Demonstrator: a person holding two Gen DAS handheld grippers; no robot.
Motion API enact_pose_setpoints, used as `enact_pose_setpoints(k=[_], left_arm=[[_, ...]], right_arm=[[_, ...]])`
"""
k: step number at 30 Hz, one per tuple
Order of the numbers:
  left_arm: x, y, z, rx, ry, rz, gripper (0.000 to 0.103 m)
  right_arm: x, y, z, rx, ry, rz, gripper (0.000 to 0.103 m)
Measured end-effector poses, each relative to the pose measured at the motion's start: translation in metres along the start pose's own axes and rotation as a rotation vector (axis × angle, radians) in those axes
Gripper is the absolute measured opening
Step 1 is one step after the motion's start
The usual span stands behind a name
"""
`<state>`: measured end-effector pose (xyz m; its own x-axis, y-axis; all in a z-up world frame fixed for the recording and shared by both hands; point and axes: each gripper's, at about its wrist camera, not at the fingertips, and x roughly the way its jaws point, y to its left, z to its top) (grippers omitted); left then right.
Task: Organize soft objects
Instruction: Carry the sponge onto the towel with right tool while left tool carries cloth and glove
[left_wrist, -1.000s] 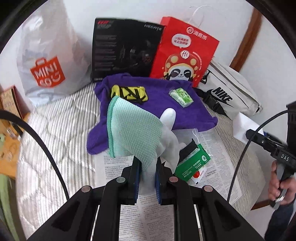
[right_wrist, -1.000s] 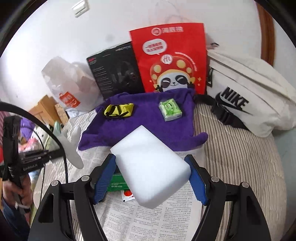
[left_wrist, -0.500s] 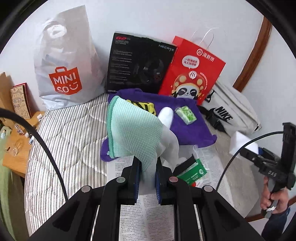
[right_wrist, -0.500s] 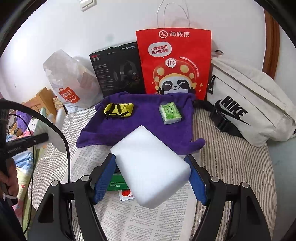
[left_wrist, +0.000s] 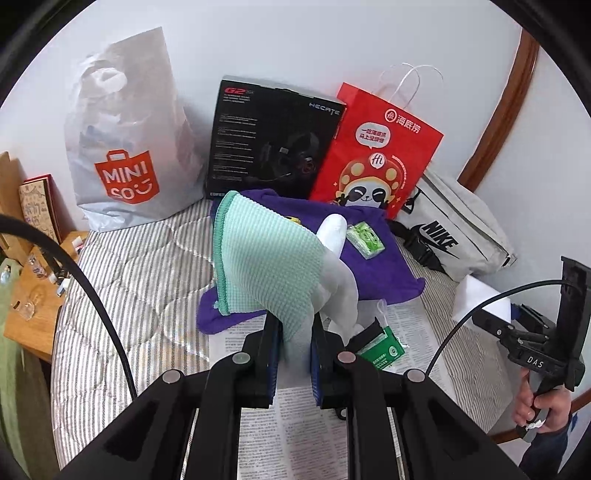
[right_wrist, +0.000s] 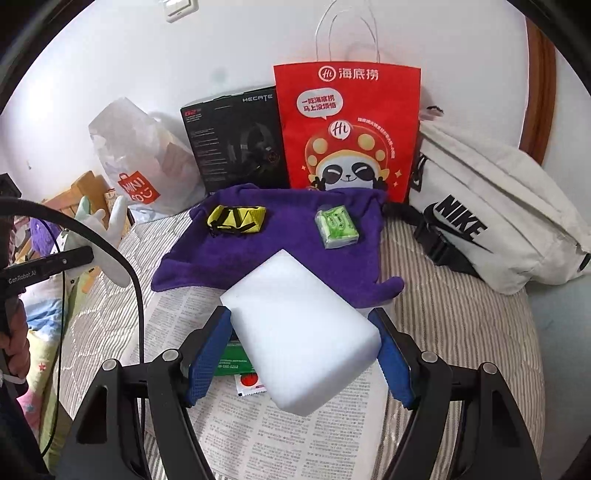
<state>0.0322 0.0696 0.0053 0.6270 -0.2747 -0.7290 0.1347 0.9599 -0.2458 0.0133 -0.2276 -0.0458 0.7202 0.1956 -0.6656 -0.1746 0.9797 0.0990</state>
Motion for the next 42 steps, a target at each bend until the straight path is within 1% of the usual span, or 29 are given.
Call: enact_pose_setpoints(k=[9, 13, 23, 32, 38, 40, 42], left_arm=[[0.009, -0.004, 0.007, 0.006, 0.010, -0.003, 0.014], [0.015, -0.007, 0.012, 0.010, 0.010, -0.016, 0.014], [0.039, -0.009, 0.024, 0.015, 0.035, -0.027, 0.014], [0.065, 0.002, 0.038, 0.019, 0.069, -0.017, 0.014], [0.087, 0.010, 0.051, 0.058, 0.102, -0.001, 0.014], [0.097, 0.014, 0.057, 0.051, 0.113, -0.011, 0.014], [0.106, 0.016, 0.060, 0.046, 0.124, -0.021, 0.014]], right_arm=[[0.004, -0.007, 0.007, 0.002, -0.016, -0.006, 0.075], [0.008, -0.011, 0.012, 0.012, -0.021, -0.006, 0.075], [0.032, -0.005, 0.024, -0.018, -0.006, -0.002, 0.075], [0.067, -0.004, 0.041, -0.026, 0.010, 0.008, 0.075], [0.100, -0.012, 0.052, -0.015, 0.041, 0.002, 0.075], [0.113, -0.014, 0.056, -0.015, 0.052, 0.011, 0.075], [0.128, -0.015, 0.059, -0.029, 0.071, 0.001, 0.075]])
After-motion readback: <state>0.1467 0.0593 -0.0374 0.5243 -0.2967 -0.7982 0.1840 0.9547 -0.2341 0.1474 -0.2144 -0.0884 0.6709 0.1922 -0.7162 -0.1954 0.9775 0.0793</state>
